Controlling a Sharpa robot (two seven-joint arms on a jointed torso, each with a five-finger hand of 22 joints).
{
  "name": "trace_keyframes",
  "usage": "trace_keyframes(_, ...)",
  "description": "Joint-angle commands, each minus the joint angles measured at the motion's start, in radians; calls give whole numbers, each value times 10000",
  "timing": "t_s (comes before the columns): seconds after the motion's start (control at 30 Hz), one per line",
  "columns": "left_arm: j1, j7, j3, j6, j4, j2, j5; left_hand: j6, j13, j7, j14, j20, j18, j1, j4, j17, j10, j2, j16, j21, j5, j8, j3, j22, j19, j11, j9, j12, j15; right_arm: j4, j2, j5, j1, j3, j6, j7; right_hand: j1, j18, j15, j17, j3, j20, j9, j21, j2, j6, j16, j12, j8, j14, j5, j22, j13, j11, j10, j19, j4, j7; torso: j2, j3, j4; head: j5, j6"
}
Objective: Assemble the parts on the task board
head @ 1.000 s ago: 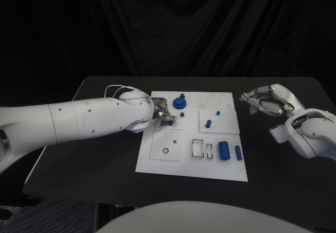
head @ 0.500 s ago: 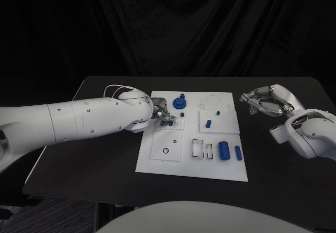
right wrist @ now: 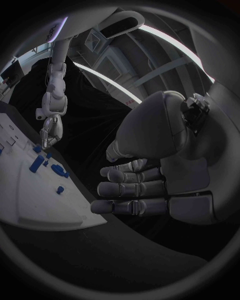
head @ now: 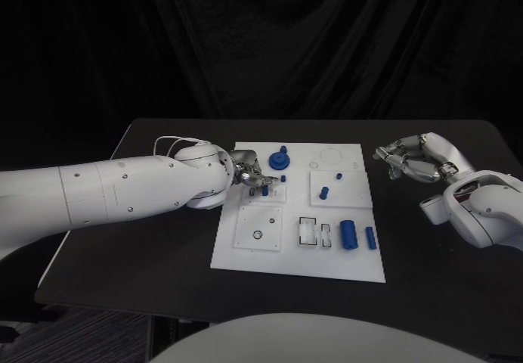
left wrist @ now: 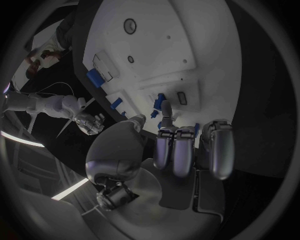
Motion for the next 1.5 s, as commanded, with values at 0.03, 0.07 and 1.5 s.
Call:
trace_keyframes(0.03,54,545,9,-1394,435,-310,-347,-330,2628,76,1028,117,142,177,-15,2635,1053,141,27,-36,276,-115,-154,1027,-2,116,85,36,119,28,-40,-47,-26,8,20,-199,96,112,-16,1,55,-26,-14,-49,16,1,66,46,40,72,20,17,-5,1,104,75,-5,-86,0,-1,3,-13,2)
trace_keyframes(0.07,100,515,11,-1486,589,-428,-507,-476,2628,108,1028,146,138,401,-51,2635,1053,183,27,-29,646,-128,-197,1048,11,141,175,36,143,31,-46,-48,-26,8,15,-210,96,112,-16,1,55,-26,-14,-49,16,1,66,46,40,72,20,17,-5,1,104,75,-5,-86,-1,-1,4,-10,2)
trace_keyframes(1.5,2128,1628,9,3971,-1370,231,2525,-3884,-957,480,-4238,1003,953,4479,-1150,-1525,-6786,768,-3916,-3782,-1100,1979,2150,-530,-3724,763,1907,-6641,958,-87,123,-106,-22,9,133,-453,83,111,-22,-14,64,-34,-9,-50,5,34,72,70,62,100,14,22,-13,-4,139,104,6,-93,6,38,-22,44,2)
